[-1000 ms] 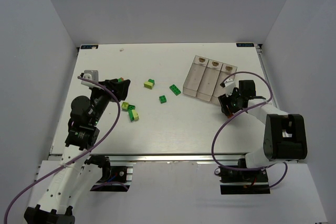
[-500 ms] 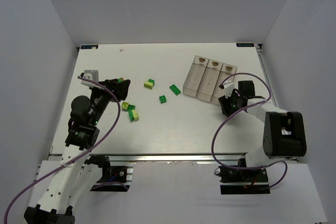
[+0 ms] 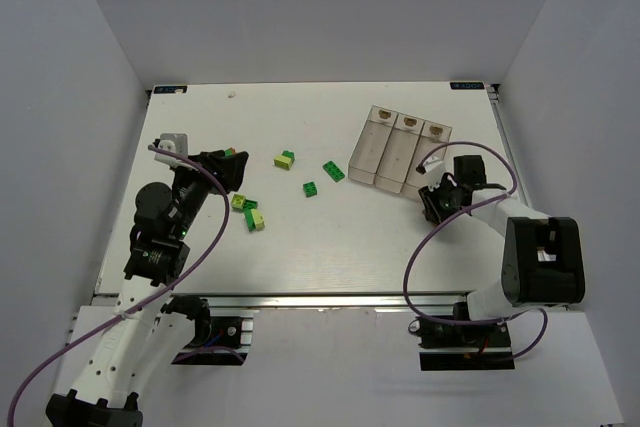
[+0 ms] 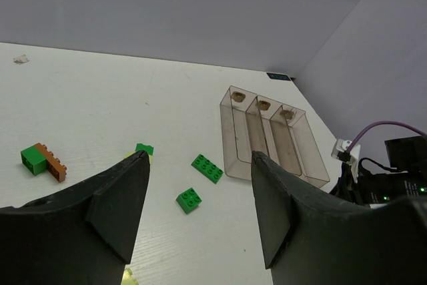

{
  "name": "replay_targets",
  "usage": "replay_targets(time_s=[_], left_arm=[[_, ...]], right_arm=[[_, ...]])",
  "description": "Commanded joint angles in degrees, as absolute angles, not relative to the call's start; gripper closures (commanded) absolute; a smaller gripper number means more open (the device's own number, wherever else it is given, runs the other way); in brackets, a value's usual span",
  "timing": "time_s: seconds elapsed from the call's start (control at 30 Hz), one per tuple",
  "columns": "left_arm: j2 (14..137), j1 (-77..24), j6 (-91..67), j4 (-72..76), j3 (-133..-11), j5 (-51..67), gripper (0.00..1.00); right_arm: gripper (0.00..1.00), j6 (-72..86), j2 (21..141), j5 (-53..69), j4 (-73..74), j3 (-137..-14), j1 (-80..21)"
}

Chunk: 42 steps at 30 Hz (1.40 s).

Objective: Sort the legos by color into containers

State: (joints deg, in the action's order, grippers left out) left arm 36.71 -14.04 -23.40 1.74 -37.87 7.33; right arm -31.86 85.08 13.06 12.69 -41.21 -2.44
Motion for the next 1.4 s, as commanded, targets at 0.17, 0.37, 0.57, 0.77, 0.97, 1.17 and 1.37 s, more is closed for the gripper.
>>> replay_targets(time_s=[0.17,0.37,0.57,0.77,0.97,1.17,1.37], left_arm=[[36.5,-13.8,-23.1,2.0,-38.5,7.9,0.28],[36.5,-13.9,-23.0,2.0,-38.5,7.9,0.28],[36.7,-13.8,-23.0,2.0,-38.5,7.9,0.28],[37.2,-13.9,-22.9,2.0,-38.5,8.0,0.28],[37.4,-13.8,-22.9,2.0,-38.5,8.3,0.28],[37.5,-13.8,-23.0,2.1,-38.5,8.5,0.28],[37.9,-13.8,-23.0,2.1,-38.5,8.6,0.28]], right_arm=[[0.95,-34.5,72.1,19.2,24.9,-40.0,-2.5],[0.98,-33.9,63.5,24.9,30.8,-43.6,-2.6],[1.00,-27.8,64.4,29.4,27.5,-50.9,-2.7],[1.00,-15.5,74.5,29.8,15.6,-57.0,-2.7],[0.97,-9.9,87.3,25.9,11.2,-64.9,-2.8],[0.84,-11.4,91.1,20.9,8.2,-65.4,-2.7],[0.39,-11.5,93.2,18.7,7.0,-64.1,-2.7]])
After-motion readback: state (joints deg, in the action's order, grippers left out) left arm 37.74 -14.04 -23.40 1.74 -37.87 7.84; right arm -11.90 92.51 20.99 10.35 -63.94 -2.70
